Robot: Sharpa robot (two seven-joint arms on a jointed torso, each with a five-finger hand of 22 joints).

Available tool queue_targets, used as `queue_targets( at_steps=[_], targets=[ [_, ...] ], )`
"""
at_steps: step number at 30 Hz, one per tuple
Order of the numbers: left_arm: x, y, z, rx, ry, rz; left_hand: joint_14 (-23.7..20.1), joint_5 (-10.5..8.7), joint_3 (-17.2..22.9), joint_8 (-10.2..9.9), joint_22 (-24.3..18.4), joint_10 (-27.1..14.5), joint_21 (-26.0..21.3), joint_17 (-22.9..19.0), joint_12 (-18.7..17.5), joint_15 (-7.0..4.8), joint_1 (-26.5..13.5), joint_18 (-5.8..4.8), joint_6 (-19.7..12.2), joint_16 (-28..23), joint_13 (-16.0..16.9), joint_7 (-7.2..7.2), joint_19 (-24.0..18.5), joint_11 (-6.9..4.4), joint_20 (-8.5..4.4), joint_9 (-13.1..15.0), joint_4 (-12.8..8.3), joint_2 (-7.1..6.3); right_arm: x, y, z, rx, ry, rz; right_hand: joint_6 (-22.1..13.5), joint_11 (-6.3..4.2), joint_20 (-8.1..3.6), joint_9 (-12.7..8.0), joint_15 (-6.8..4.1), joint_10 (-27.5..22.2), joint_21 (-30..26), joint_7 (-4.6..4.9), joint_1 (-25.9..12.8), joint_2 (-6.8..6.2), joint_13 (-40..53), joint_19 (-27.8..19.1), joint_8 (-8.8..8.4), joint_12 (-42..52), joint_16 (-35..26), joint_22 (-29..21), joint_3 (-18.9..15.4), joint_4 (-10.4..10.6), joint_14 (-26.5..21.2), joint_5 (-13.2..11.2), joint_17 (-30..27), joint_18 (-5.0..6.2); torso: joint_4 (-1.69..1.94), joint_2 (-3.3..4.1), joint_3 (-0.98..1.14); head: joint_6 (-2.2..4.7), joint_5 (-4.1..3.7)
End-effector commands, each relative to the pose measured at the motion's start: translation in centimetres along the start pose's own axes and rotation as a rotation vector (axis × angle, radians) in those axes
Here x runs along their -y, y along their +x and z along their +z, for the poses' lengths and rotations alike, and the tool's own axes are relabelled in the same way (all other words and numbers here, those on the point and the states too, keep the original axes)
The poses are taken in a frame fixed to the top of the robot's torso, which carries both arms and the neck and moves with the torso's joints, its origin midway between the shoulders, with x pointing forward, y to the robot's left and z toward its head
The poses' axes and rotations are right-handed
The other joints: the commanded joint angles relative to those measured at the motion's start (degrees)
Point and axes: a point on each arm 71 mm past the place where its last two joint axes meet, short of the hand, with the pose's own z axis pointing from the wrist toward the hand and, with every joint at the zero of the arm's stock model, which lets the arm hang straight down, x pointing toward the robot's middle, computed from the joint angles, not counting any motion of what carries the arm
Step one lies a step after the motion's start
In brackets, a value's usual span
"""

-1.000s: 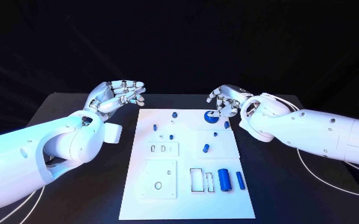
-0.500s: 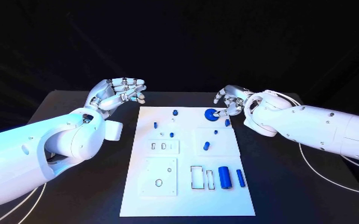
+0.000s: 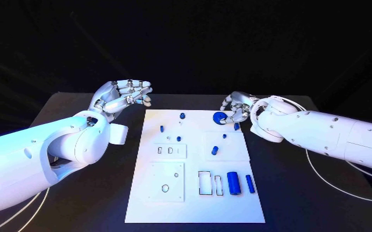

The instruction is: Assemble the parts on the task board

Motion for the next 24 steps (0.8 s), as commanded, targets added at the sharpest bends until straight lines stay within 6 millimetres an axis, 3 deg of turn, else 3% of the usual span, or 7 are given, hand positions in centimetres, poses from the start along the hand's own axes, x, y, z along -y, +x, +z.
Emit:
queue_targets(
  at_steps=[1, 7, 13, 24],
  targets=[
    [0.12, 0.24, 0.07, -0.018, 0.006, -0.012, -0.4, -0.3, 0.1, 0.3, 0.1, -0.4, 0.2, 0.1, -0.1, -0.1, -0.6, 0.6, -0.4, 0.2, 0.1, 0.03, -0.6, 0.01, 0.01, 0.1, -0.4, 0.2, -0.03, 0.35, 0.07, -0.025, -0.004, 0.006, 0.4, 0.07, 0.41, 0.1, 0.4, 0.4, 0.2, -0.22, 0.3, 0.51, 6.6, 6.0, 0.34, 0.4, 0.2, 15.1, 0.5, 0.0, 5.0, 0.3, 10.5, -0.79, 0.01, -0.01, -0.02, 0.02, -0.06],
    [0.12, 0.21, 0.06, -0.017, 0.005, -0.012, -0.4, -0.3, 0.1, 0.3, 0.1, -0.4, 0.2, 0.1, -0.1, -0.1, -0.6, 0.6, -0.4, 0.2, 0.1, 0.03, -0.6, 0.01, 0.01, 0.1, -0.4, 0.2, 0.0, 0.45, 0.17, -0.023, -0.002, 0.014, 1.2, -0.09, 0.33, 0.0, 0.28, 0.9, 0.2, -0.39, 0.5, 1.18, 7.3, 6.0, 0.64, 1.1, 0.3, 15.1, 1.7, -0.1, 5.0, 0.4, 10.6, -0.79, -0.04, -0.03, -0.03, -0.04, -0.04],
    [0.11, 0.21, 0.06, -0.018, 0.005, -0.012, -0.5, -0.31, 0.1, 0.4, 0.2, -0.3, 0.5, 0.1, 0.0, -0.11, -0.6, 0.62, -0.4, 0.3, 0.1, 0.02, -0.7, 0.0, 0.02, 0.1, -0.5, 0.25, -0.06, 0.6, 0.26, -0.027, -0.002, 0.011, 4.1, -0.64, -0.09, -0.4, -0.18, 1.6, 0.2, -0.96, 0.9, 1.75, 8.2, 6.0, 0.66, 2.1, 0.4, 15.1, 5.6, -0.2, 5.1, -0.6, 10.9, -0.79, -0.03, -0.02, -0.01, 0.01, -0.08],
    [0.09, 0.2, 0.06, -0.022, 0.003, -0.014, -0.5, -0.3, 0.2, 0.4, 0.3, -0.3, 0.6, 0.1, 0.0, -0.13, -0.5, 0.63, -0.4, 0.4, 0.1, 0.0, -0.8, -0.02, 0.02, 0.2, -0.5, 0.33, -0.13, 0.85, 0.43, -0.039, 0.004, -0.011, 5.4, -0.8, -0.31, -1.0, -0.36, 2.0, 0.2, -1.11, 0.3, 0.61, 8.6, 6.0, -0.36, 2.5, 0.4, 15.1, 9.3, -0.2, 5.1, -0.5, 11.0, -0.79, -0.05, 0.03, 0.01, 0.03, -0.2]
  ],
)
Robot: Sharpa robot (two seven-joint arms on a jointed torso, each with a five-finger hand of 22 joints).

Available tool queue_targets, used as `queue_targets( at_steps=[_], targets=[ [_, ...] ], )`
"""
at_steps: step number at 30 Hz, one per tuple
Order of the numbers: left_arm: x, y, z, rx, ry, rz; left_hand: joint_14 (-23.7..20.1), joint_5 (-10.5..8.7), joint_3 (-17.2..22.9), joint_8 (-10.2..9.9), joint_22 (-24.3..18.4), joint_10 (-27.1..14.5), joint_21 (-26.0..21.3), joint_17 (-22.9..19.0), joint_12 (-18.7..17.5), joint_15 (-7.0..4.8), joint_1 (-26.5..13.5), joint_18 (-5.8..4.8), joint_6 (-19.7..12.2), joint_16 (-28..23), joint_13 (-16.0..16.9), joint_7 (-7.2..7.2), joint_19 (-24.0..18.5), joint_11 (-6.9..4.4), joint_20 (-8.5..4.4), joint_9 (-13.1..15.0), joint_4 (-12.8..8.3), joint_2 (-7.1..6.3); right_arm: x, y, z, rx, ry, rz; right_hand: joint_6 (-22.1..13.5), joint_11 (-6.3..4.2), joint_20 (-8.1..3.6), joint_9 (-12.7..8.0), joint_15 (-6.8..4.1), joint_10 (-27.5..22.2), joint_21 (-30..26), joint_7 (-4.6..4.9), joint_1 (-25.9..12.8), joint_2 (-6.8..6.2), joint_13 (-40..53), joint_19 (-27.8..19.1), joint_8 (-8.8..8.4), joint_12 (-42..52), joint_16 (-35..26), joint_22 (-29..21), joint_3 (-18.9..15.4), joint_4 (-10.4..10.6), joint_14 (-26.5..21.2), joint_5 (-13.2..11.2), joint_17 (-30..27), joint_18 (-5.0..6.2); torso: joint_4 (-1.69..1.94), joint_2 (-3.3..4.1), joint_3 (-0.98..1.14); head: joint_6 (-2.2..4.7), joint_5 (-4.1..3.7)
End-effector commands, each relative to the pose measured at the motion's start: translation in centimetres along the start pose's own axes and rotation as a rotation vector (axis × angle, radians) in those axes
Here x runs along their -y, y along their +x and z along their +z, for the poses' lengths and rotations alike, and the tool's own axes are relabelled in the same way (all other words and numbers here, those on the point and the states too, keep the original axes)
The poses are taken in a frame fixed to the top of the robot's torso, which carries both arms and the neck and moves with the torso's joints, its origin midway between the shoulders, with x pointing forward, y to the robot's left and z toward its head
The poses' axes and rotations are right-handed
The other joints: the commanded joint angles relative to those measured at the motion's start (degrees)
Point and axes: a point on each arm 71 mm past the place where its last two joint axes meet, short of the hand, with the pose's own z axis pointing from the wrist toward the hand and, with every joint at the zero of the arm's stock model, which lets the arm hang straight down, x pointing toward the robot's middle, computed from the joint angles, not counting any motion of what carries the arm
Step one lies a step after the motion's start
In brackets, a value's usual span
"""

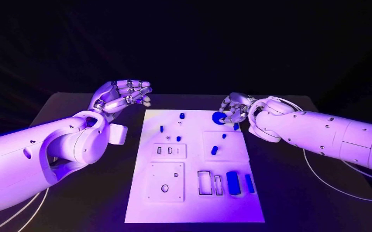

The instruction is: Assemble the parts on the task board

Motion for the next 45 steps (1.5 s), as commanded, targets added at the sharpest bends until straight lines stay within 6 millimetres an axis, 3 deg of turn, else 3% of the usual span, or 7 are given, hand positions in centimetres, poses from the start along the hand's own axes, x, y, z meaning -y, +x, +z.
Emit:
queue_targets(
  at_steps=[1, 13, 23, 34, 45],
  targets=[
    [0.1, 0.2, 0.1, -0.021, 0.005, -0.013, -0.3, -0.28, 0.1, 0.2, 0.1, -0.3, 0.5, 0.1, 0.0, 0.07, -0.2, 0.65, -0.4, 0.2, 0.1, -0.01, -0.4, -0.02, 0.02, 0.1, -0.4, 0.14, -0.1, 0.4, 0.0, -0.026, -0.003, -0.026, 0.5, -0.17, -0.31, -0.1, -0.35, 0.8, 0.2, -0.07, -0.4, -0.59, 8.7, 6.0, -0.45, 0.2, 0.2, 15.1, 0.6, 0.0, 5.1, -0.1, 11.1, -0.8, -0.02, 0.03, 0.01, 0.09, -0.05],
    [0.1, 0.3, 0.1, -0.027, 0.002, -0.016, -0.3, -0.29, 0.2, 0.2, 0.2, -0.3, 0.5, 0.1, 0.0, 0.07, -0.2, 0.65, -0.4, 0.3, 0.1, 0.01, -0.5, -0.02, 0.02, 0.1, -0.5, 0.15, -0.6, 0.9, 0.0, -0.009, -0.008, -0.106, 0.6, -0.12, -0.29, -0.2, -0.32, 0.8, 0.2, -0.04, -1.2, -1.47, 8.7, 6.0, -0.81, 0.3, 0.2, 15.1, 1.1, 0.0, 5.1, -0.4, 11.0, -0.8, 0.03, 0.0, 0.01, 0.04, 0.14],
    [0.1, 0.3, 0.1, -0.028, 0.001, -0.016, -0.3, -0.29, 0.2, 0.2, 0.2, -0.3, 0.5, 0.1, 0.0, 0.07, -0.2, 0.65, -0.4, 0.3, 0.1, 0.01, -0.5, -0.02, 0.02, 0.1, -0.5, 0.15, -2.0, 0.7, -0.5, 0.107, -0.044, -0.125, 2.6, -0.58, -0.58, 0.0, -0.69, 1.9, 0.2, -0.53, -1.9, -1.58, 9.9, 6.0, -1.01, 1.5, 0.2, 15.1, 5.6, -0.2, 5.1, 2.3, 11.1, -0.8, 0.01, -0.01, -0.03, 0.1, 0.25],
    [0.0, 0.2, 0.1, -0.025, -0.001, -0.015, -0.4, -0.3, 0.2, 0.2, 0.2, -0.3, 0.6, 0.1, 0.0, 0.08, -0.3, 0.65, -0.4, 0.3, 0.1, 0.04, -0.5, 0.0, 0.02, 0.1, -0.4, 0.21, -6.3, -0.1, -1.6, 0.215, -0.155, -0.153, 3.3, -0.8, -0.75, 0.2, -0.87, 2.3, 0.2, -0.77, -2.3, -1.79, 10.3, 6.0, -1.02, 2.0, 0.3, 15.1, 7.0, -0.5, 5.2, 2.3, 11.2, -0.8, 0.01, -0.05, -0.1, 0.4, 0.41],
    [0.0, 0.2, 0.2, -0.024, -0.003, -0.014, -0.4, -0.3, 0.3, 0.2, 0.3, -0.3, 0.7, 0.1, 0.0, 0.08, -0.3, 0.65, -0.4, 0.3, 0.1, 0.04, -0.6, 0.0, 0.02, 0.1, -0.5, 0.23, -10.9, 1.4, -1.3, 0.201, -0.247, -0.155, 3.2, -0.82, -0.8, 0.2, -0.91, 2.4, 0.2, -0.77, -2.4, -1.92, 10.4, 6.0, -1.17, 2.1, 0.3, 15.1, 7.5, -0.6, 5.2, 2.3, 11.2, -0.8, 0.07, 0.13, -0.07, 0.46, 0.59]
  ],
)
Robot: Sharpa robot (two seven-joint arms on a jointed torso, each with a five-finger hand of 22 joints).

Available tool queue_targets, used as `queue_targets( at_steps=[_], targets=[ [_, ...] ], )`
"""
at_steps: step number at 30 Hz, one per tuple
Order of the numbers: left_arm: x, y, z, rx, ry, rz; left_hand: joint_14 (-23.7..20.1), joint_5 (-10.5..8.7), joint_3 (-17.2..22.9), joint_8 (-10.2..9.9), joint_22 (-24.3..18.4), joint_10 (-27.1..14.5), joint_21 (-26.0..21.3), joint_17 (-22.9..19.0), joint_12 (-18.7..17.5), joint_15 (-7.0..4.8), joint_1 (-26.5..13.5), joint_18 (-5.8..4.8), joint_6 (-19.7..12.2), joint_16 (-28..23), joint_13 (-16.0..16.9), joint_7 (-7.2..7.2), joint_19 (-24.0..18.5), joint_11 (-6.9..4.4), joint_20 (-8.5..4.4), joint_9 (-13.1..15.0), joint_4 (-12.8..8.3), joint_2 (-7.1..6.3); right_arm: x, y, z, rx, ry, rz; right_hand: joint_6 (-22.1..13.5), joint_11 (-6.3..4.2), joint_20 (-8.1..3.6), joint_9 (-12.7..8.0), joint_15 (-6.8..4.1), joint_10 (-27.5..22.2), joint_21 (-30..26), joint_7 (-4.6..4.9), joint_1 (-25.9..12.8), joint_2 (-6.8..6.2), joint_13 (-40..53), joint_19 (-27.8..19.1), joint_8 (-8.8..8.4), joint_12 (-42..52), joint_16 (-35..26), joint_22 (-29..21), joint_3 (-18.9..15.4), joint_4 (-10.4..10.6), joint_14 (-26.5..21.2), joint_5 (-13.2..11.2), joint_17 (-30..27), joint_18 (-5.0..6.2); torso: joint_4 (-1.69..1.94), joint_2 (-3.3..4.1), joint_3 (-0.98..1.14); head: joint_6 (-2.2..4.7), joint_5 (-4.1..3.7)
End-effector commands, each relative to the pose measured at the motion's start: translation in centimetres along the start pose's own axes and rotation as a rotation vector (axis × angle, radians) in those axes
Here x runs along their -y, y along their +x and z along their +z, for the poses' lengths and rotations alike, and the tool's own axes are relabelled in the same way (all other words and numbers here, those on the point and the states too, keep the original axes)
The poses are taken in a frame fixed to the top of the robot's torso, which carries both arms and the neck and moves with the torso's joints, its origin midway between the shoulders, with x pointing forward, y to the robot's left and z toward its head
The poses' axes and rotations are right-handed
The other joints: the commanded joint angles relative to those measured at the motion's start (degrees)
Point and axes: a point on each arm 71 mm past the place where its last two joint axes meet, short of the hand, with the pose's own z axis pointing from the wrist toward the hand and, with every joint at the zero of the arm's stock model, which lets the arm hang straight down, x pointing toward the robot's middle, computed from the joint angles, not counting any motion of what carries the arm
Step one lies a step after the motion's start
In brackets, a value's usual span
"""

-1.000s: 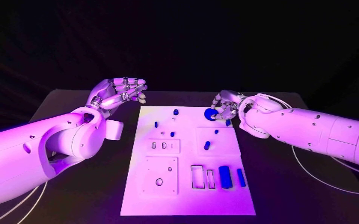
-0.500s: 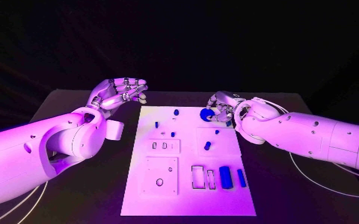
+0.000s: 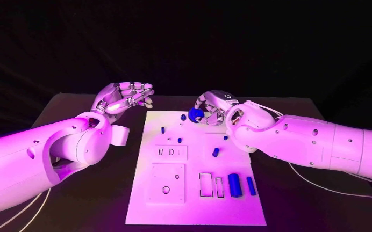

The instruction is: Assemble the parts on the task board

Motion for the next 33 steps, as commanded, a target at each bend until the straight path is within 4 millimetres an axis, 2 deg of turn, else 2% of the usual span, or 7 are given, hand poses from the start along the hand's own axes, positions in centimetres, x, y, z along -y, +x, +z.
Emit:
queue_targets(
  at_steps=[1, 6, 14, 21, 23, 26, 33],
  targets=[
    [0.1, 0.2, 0.1, -0.016, 0.004, -0.01, -0.4, -0.3, 0.1, 0.2, 0.1, -0.3, 0.4, 0.1, 0.0, 0.08, -0.3, 0.65, -0.4, 0.4, 0.1, 0.05, -0.6, 0.0, 0.02, 0.0, -0.3, 0.24, -0.6, 0.4, 0.3, 0.02, -0.013, -0.029, 0.4, -0.41, -0.36, 0.0, -0.49, 2.0, 0.2, 0.03, -0.2, 0.3, 10.4, 6.0, 0.0, 0.3, 0.3, 15.1, 0.5, -0.1, 5.2, 0.2, 11.2, -0.82, 0.14, 0.08, -0.01, -0.27, 0.23],
    [0.1, 0.3, 0.1, -0.016, 0.004, -0.01, -0.4, -0.3, 0.1, 0.2, 0.1, -0.3, 0.4, 0.1, 0.0, 0.08, -0.3, 0.65, -0.4, 0.4, 0.1, 0.05, -0.6, 0.0, 0.02, 0.1, -0.3, 0.23, -1.7, 1.3, 0.9, 0.007, -0.028, -0.023, 0.3, -0.4, -0.37, 0.0, -0.5, 2.0, 0.2, 0.03, -0.2, 0.25, 10.4, 6.0, -0.04, 0.3, 0.3, 15.1, 0.6, -0.1, 5.2, 0.2, 11.1, -0.82, 0.15, 0.12, 0.06, -0.41, 0.46],
    [0.1, 0.5, 0.2, -0.02, 0.004, -0.012, -0.4, -0.3, 0.1, 0.2, 0.1, -0.3, 0.4, 0.1, 0.0, 0.08, -0.3, 0.65, -0.4, 0.4, 0.1, 0.05, -0.6, 0.0, 0.02, 0.1, -0.3, 0.23, -2.9, 2.6, 1.6, -0.016, -0.042, -0.021, 0.3, -0.39, -0.39, 0.0, -0.5, 2.1, 0.2, 0.05, -0.3, 0.21, 10.5, 6.0, -0.14, 0.4, 0.3, 15.1, 0.8, -0.2, 5.2, 0.2, 11.2, -0.82, 0.11, 0.11, 0.01, -0.57, 0.67],
    [0.0, 0.6, 0.4, -0.023, 0.003, -0.013, -0.4, -0.31, 0.1, 0.3, 0.2, -0.3, 0.5, 0.1, 0.0, 0.08, -0.3, 0.65, -0.4, 0.4, 0.1, 0.05, -0.7, 0.0, 0.03, 0.1, -0.4, 0.22, -3.4, 3.5, 1.9, -0.033, -0.047, -0.02, 0.3, -0.38, -0.39, 0.0, -0.5, 2.1, 0.2, 0.07, -0.4, 0.19, 10.5, 6.0, -0.19, 0.4, 0.3, 15.1, 1.0, -0.2, 5.1, 0.2, 11.1, -0.82, 0.3, 0.22, 0.12, -0.72, 0.86],
    [0.0, 0.7, 0.4, -0.023, 0.003, -0.014, -0.4, -0.31, 0.1, 0.3, 0.2, -0.3, 0.5, 0.1, 0.0, 0.08, -0.3, 0.65, -0.4, 0.4, 0.1, 0.05, -0.7, 0.0, 0.03, 0.1, -0.4, 0.22, -3.5, 3.7, 1.9, -0.038, -0.049, -0.02, 0.2, -0.37, -0.4, 0.0, -0.49, 2.1, 0.2, 0.09, -0.5, 0.15, 10.5, 6.0, -0.25, 0.5, 0.3, 15.1, 1.1, -0.2, 5.2, 0.2, 11.1, -0.82, 0.32, 0.23, 0.07, -0.72, 0.86],
    [0.0, 0.7, 0.4, -0.025, 0.003, -0.014, -0.4, -0.31, 0.1, 0.3, 0.2, -0.3, 0.5, 0.1, 0.0, 0.08, -0.3, 0.65, -0.4, 0.4, 0.1, 0.05, -0.7, 0.0, 0.03, 0.1, -0.4, 0.22, -3.7, 4.0, 2.0, -0.047, -0.051, -0.02, 0.2, -0.37, -0.4, 0.0, -0.49, 2.1, 0.2, 0.09, -0.5, 0.15, 10.5, 6.0, -0.25, 0.5, 0.3, 15.1, 1.1, -0.2, 5.2, 0.2, 11.1, -0.82, 0.21, 0.19, -0.01, -0.91, 1.36],
    [0.0, 0.9, 0.5, -0.028, 0.002, -0.016, -0.4, -0.31, 0.1, 0.3, 0.2, -0.3, 0.5, 0.1, 0.0, 0.08, -0.3, 0.65, -0.4, 0.4, 0.1, 0.05, -0.7, 0.0, 0.03, 0.1, -0.4, 0.22, -3.7, 4.5, 2.2, -0.054, -0.045, -0.02, 0.2, -0.34, -0.4, 0.0, -0.47, 2.0, 0.2, 0.14, -0.7, 0.03, 10.4, 6.0, -0.4, 0.3, 0.3, 15.1, 1.3, -0.2, 5.1, 0.2, 11.0, -0.82, 0.29, 0.18, 0.08, -1.13, 1.5]
  ],
)
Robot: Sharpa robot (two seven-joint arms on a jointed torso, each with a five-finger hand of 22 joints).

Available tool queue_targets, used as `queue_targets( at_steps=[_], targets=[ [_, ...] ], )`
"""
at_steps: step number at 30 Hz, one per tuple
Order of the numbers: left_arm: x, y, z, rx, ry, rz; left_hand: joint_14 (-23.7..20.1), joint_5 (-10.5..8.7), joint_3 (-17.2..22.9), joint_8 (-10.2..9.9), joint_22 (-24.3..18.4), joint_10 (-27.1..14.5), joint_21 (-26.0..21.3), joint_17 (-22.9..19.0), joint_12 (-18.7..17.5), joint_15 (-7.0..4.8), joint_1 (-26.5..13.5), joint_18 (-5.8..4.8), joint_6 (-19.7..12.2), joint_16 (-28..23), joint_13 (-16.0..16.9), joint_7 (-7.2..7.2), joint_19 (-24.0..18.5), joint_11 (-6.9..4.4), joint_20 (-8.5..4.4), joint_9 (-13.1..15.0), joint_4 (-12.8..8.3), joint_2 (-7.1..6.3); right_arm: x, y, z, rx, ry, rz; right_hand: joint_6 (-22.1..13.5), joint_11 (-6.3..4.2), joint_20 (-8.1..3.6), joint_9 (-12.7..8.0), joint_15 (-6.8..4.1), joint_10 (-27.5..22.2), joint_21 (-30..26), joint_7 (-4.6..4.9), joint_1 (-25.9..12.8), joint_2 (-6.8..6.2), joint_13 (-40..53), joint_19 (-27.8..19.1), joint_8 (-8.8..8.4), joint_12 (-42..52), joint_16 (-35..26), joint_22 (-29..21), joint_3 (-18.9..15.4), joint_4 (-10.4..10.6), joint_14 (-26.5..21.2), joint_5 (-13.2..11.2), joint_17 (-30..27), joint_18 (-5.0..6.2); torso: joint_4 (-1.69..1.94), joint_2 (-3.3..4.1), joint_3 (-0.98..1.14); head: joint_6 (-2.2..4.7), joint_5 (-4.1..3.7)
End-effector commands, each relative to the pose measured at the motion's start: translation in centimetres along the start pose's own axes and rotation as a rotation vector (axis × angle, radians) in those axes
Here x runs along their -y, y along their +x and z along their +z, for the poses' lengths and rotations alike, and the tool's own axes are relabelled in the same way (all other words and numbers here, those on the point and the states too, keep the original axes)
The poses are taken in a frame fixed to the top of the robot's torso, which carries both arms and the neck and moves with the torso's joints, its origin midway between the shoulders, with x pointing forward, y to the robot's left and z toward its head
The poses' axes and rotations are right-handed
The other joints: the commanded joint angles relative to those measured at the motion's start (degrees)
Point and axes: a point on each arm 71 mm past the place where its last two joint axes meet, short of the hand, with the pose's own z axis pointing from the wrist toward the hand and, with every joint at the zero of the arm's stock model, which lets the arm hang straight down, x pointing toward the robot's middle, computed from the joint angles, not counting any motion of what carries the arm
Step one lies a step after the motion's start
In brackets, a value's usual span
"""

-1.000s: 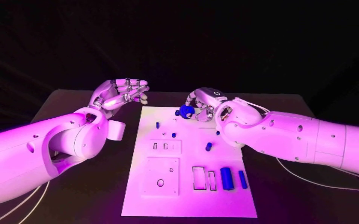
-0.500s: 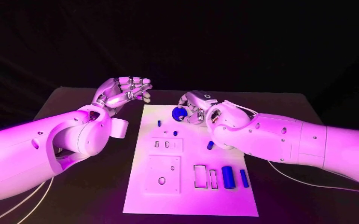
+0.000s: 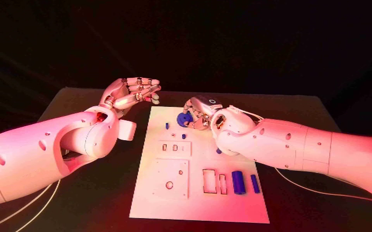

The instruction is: Assemble the parts on the task board

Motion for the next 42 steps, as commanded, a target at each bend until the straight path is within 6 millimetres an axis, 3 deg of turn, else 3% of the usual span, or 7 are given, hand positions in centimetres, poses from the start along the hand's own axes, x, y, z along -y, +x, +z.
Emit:
queue_targets(
  at_steps=[1, 11, 22, 23, 24, 31, 42],
  targets=[
    [0.1, 0.3, 0.1, -0.018, 0.004, -0.011, -0.4, -0.32, 0.0, 0.3, 0.1, -0.3, 0.4, 0.1, 0.0, 0.08, -0.3, 0.65, -0.4, 0.3, 0.1, 0.04, -0.3, 0.0, 0.04, 0.1, -0.2, 0.23, 0.0, 0.3, 0.1, -0.014, -0.006, -0.013, 0.3, -0.34, -0.41, 0.1, -0.48, 2.0, 0.2, 0.01, -0.3, 0.41, 10.4, 6.0, -0.01, 0.1, 0.3, 15.1, 0.4, 0.0, 5.1, 0.4, 11.0, -0.81, 0.02, -0.03, 0.02, -0.08, 0.11],
    [0.1, 0.4, 0.1, -0.021, 0.002, -0.012, -0.4, -0.32, 0.0, 0.3, 0.1, -0.3, 0.4, 0.1, 0.0, 0.08, -0.3, 0.65, -0.4, 0.3, 0.1, 0.04, -0.3, 0.0, 0.04, 0.1, -0.2, 0.23, 0.4, 0.5, 0.4, -0.026, 0.009, -0.022, 0.0, -0.18, -0.35, 0.0, -0.36, 1.8, 0.2, 0.2, -0.9, -0.08, 10.3, 6.0, -0.51, -0.1, 0.3, 15.1, 1.0, -0.1, 5.1, 0.3, 11.0, -0.81, -0.02, -0.04, 0.05, -0.09, 0.09],
    [0.1, 0.3, 0.1, -0.02, 0.001, -0.012, -0.4, -0.32, 0.0, 0.3, 0.1, -0.3, 0.4, 0.1, 0.0, 0.08, -0.3, 0.65, -0.4, 0.3, 0.1, 0.04, -0.3, 0.0, 0.04, 0.1, -0.2, 0.23, 0.6, 0.7, 0.6, -0.036, 0.008, -0.023, -4.1, 1.07, 0.56, -0.8, 0.71, -0.2, 0.2, 1.54, -3.8, -2.25, 8.3, 6.0, -4.01, -2.6, 0.2, 15.1, 0.7, 0.0, 5.1, 0.2, 10.8, -0.81, -0.04, -0.05, 0.04, -0.01, 0.12],
    [0.1, 0.3, 0.1, -0.02, 0.001, -0.012, -0.4, -0.32, 0.0, 0.3, 0.1, -0.3, 0.4, 0.1, 0.0, 0.08, -0.3, 0.65, -0.4, 0.3, 0.1, 0.04, -0.3, 0.0, 0.04, 0.1, -0.2, 0.23, 0.6, 0.7, 0.6, -0.037, 0.007, -0.022, -4.4, 1.29, 0.74, -0.8, 0.83, -0.2, 0.2, 1.53, -4.2, -1.85, 8.3, 6.0, -4.28, -2.6, 0.2, 15.1, -1.3, -0.3, 5.1, -5.0, 10.8, -0.81, -0.06, -0.05, 0.04, -0.02, 0.13],
    [0.1, 0.3, 0.1, -0.019, 0.001, -0.011, -0.4, -0.32, 0.0, 0.3, 0.1, -0.3, 0.4, 0.1, 0.0, 0.08, -0.3, 0.65, -0.4, 0.3, 0.1, 0.04, -0.3, 0.0, 0.04, 0.1, -0.2, 0.23, 0.6, 0.8, 0.6, -0.04, 0.007, -0.02, -4.6, 1.31, 0.85, -0.8, 0.96, -0.3, 0.2, 1.73, -4.3, -1.6, 8.2, 6.0, -4.51, -2.7, 0.2, 15.1, -2.4, -0.1, 5.1, -5.5, 10.8, -0.81, -0.06, -0.05, 0.04, -0.02, 0.13],
    [0.1, 0.2, 0.1, -0.019, 0.0, -0.011, -0.4, -0.32, 0.0, 0.3, 0.1, -0.3, 0.4, 0.1, 0.0, 0.08, -0.3, 0.65, -0.4, 0.3, 0.1, 0.04, -0.3, 0.0, 0.04, 0.1, -0.2, 0.23, 0.8, 1.0, 0.4, -0.078, 0.013, -0.009, -4.0, 1.42, 1.13, -0.8, 1.13, 0.1, 0.2, 1.76, -7.4, 0.99, 8.6, 6.0, -5.05, -2.2, 0.3, 15.1, -9.5, 1.0, 5.1, -3.4, 11.1, -0.81, -0.06, -0.06, 0.02, -0.03, 0.25],
    [0.1, 0.1, 0.1, -0.015, -0.002, -0.009, -0.6, -0.3, 0.2, 0.3, 0.4, -0.3, 0.7, 0.1, 0.0, 0.09, -0.3, 0.66, -0.4, 0.4, 0.1, 0.07, -0.6, 0.02, 0.05, 0.2, -0.4, 0.23, 1.5, 1.0, 0.2, -0.102, 0.03, -0.001, -2.8, 1.13, 0.95, -0.6, 0.9, 0.7, 0.2, 1.41, -9.1, 2.5, 9.3, 6.0, -4.8, -1.4, 0.4, 15.1, -9.9, 1.0, 5.2, -1.4, 11.3, -0.81, -0.06, -0.05, 0.03, -0.11, 0.31]
  ],
)
